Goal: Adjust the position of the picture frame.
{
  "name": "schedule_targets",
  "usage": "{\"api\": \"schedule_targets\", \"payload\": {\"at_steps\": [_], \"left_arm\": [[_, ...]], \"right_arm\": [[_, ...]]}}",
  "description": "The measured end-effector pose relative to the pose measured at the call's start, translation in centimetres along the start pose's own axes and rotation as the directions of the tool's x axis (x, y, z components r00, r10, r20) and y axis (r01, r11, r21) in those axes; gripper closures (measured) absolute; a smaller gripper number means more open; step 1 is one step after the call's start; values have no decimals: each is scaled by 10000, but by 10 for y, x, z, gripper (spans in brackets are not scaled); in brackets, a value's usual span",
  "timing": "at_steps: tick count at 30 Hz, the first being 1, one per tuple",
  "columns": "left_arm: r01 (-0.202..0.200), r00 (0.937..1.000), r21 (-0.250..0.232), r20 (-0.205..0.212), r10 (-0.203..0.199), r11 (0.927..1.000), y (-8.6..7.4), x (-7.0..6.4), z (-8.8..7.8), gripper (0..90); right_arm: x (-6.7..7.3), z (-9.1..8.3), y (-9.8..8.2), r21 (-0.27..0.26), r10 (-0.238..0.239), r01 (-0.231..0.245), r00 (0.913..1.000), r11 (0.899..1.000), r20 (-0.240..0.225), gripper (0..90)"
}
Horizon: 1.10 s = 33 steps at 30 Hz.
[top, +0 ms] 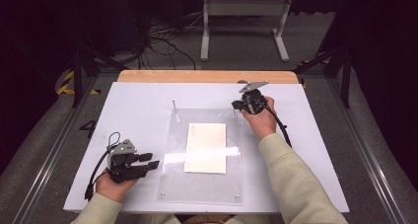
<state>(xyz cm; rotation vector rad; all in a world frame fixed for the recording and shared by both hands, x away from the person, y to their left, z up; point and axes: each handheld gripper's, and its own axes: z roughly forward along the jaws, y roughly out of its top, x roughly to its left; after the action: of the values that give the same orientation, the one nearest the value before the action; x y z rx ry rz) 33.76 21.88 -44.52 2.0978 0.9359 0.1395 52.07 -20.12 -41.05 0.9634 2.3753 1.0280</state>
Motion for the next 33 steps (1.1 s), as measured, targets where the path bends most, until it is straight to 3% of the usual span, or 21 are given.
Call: {"api": "schedule_targets", "payload": {"at_steps": [2,7,9,12,15,16,23,28,33], "left_arm": [[-108,9999,273,-5,108,9996,-3,-1,1,590],[-9,9982,721,595,-34,9974,-8,-3,2,672],[-18,9967,1035,811,-66,9946,-11,-5,3,691],[-375,9914,1599,1294,167,9864,-14,-10,9,737],[-616,9823,1615,1847,312,9849,-15,-14,13,783],[-719,9791,1568,1995,397,9850,-15,-15,13,874],[-1297,9737,1576,2066,958,9789,-15,-23,15,897],[-1785,9588,1658,2509,1335,9699,-13,-30,18,896],[-2401,9362,1752,3019,1800,9548,-10,-41,24,893]], "right_arm": [[-2,0,-5,64,113,-112,9999,9999,-68,850],[-4,0,-9,15,200,-200,9997,9998,-137,849],[-4,0,-9,16,218,-218,9996,9998,-151,849],[-4,0,-9,11,236,-236,9995,9997,-189,849],[-4,0,-9,38,238,-238,9996,9997,-159,849],[-4,0,-9,44,241,-240,9996,9997,-160,849],[-5,-1,-9,74,264,-263,9995,9996,-162,850],[-6,-3,-12,74,258,-257,9996,9996,-116,850],[-8,-8,-16,121,233,-231,9996,9997,-142,851]]}}
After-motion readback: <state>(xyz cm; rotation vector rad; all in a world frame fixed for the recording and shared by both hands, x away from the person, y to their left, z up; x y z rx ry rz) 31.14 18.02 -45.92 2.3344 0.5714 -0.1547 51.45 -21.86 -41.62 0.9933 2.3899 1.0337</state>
